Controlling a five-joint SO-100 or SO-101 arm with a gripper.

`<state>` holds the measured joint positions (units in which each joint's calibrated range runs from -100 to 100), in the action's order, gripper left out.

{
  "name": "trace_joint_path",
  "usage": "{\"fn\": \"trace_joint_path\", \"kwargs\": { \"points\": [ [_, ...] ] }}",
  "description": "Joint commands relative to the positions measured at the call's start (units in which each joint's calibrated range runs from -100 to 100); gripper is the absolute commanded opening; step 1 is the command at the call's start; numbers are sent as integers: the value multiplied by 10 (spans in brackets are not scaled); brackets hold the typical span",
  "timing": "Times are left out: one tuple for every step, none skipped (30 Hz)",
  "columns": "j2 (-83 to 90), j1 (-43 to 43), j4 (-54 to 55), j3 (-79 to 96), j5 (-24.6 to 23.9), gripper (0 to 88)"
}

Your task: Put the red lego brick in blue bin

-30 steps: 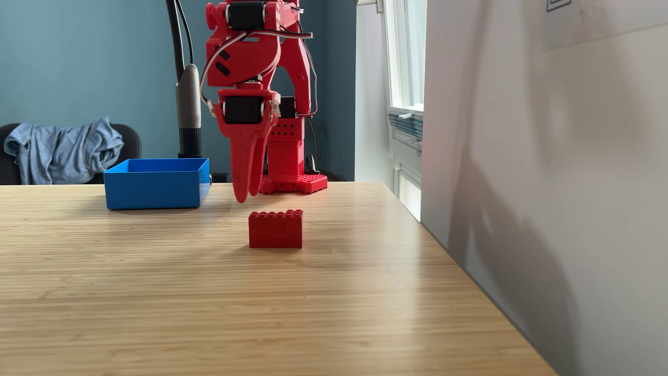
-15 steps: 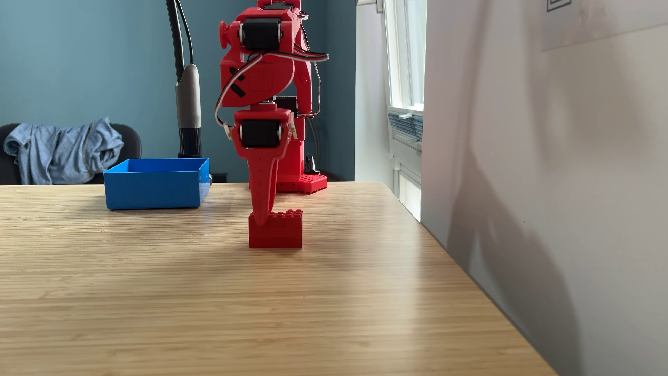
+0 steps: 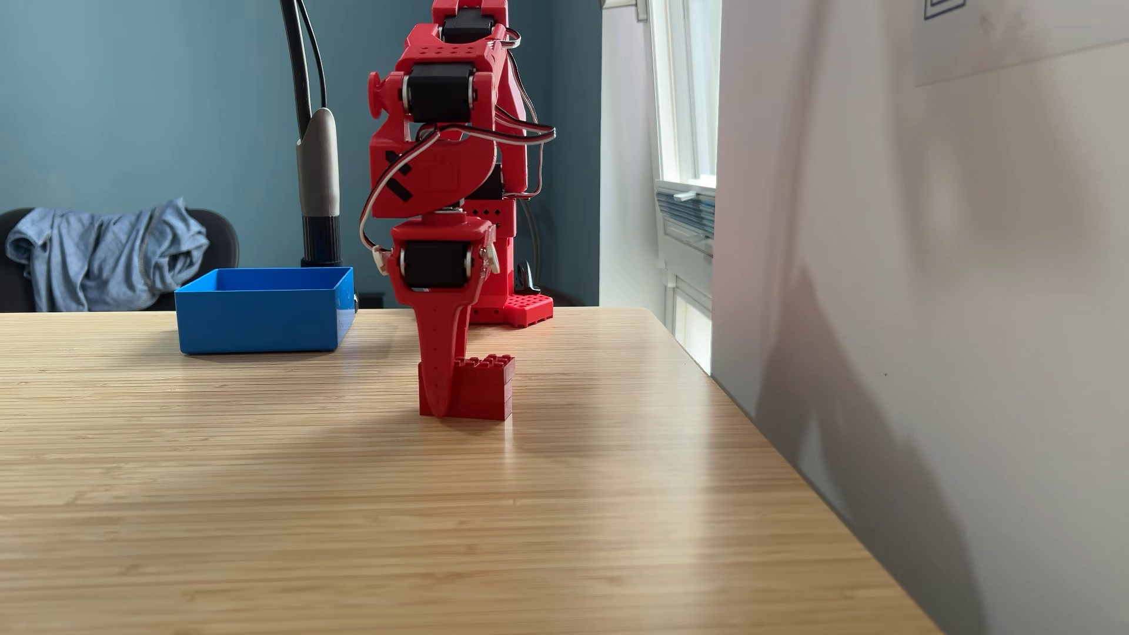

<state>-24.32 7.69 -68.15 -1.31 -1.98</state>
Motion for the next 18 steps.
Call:
{"fn": "trace_joint_path", "kwargs": {
  "points": [
    [13, -1, 4, -44, -12, 15],
    [13, -1, 4, -49, -14, 1],
    [13, 0, 3, -51, -16, 1],
    [13, 0, 3, -54, -17, 1],
    [13, 1, 3, -56, -18, 1],
    [13, 1, 2, -58, -19, 1],
    [13, 1, 1, -60, -20, 1],
    [14, 2, 1, -63, -20, 1],
    [15, 4, -2, -66, -20, 1],
    [15, 6, -7, -72, -20, 1],
    [16, 9, -16, -83, -20, 1],
    [17, 13, -30, -99, -20, 1],
    [17, 16, -44, -114, -21, 1],
    [18, 19, -60, -130, -21, 1],
    [19, 24, -78, -149, -21, 1],
    [20, 30, -99, -172, -21, 1],
    [21, 33, -107, -178, -21, 1],
    [21, 38, -118, -188, -19, 1]
  ]
}}
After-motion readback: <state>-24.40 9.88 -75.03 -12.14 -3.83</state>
